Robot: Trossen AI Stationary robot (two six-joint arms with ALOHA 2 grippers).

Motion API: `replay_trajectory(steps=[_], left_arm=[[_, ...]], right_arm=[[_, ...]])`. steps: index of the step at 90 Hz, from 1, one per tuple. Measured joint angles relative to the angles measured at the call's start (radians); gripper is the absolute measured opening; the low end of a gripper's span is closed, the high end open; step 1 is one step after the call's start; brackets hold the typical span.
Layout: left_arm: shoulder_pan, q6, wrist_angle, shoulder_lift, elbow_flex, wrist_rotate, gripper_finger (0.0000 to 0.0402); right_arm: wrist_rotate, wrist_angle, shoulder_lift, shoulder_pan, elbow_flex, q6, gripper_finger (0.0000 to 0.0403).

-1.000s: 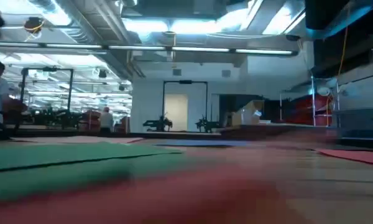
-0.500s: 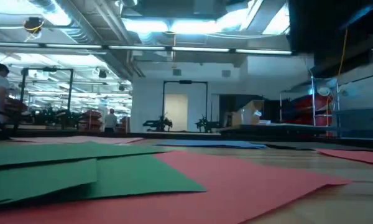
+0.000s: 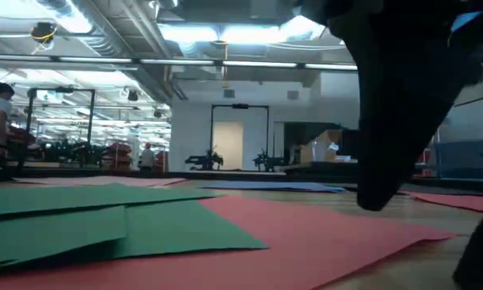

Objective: Organize paper
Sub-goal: Stack the red paper on top of the other red papers on the table

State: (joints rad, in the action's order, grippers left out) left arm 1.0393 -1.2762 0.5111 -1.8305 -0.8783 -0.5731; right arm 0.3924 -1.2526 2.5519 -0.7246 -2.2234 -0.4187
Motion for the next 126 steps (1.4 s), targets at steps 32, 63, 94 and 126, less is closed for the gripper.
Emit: replay_trajectory(steps=[32, 63, 94, 126], left_arm=[[0.0, 0.009, -0.005, 0.0, 0.0, -0.001, 0.0], [0.0, 0.027, -0.022, 0.0, 0.002, -0.002, 0.0], [0.0, 0.027, -0.025, 0.0, 0.002, -0.004, 0.0], [0.0, 0.027, -0.026, 0.0, 0.002, -0.005, 0.0]], right_arm=[[0.257, 0.022, 0.012, -0.002, 0.065, -0.017, 0.0176], [0.367, -0.055, 0.021, 0.007, 0.068, -0.104, 0.0172], [0.442, -0.06, 0.016, 0.002, 0.065, -0.159, 0.0172], [0.591, -0.08, 0.009, -0.017, -0.042, -0.161, 0.0172]])
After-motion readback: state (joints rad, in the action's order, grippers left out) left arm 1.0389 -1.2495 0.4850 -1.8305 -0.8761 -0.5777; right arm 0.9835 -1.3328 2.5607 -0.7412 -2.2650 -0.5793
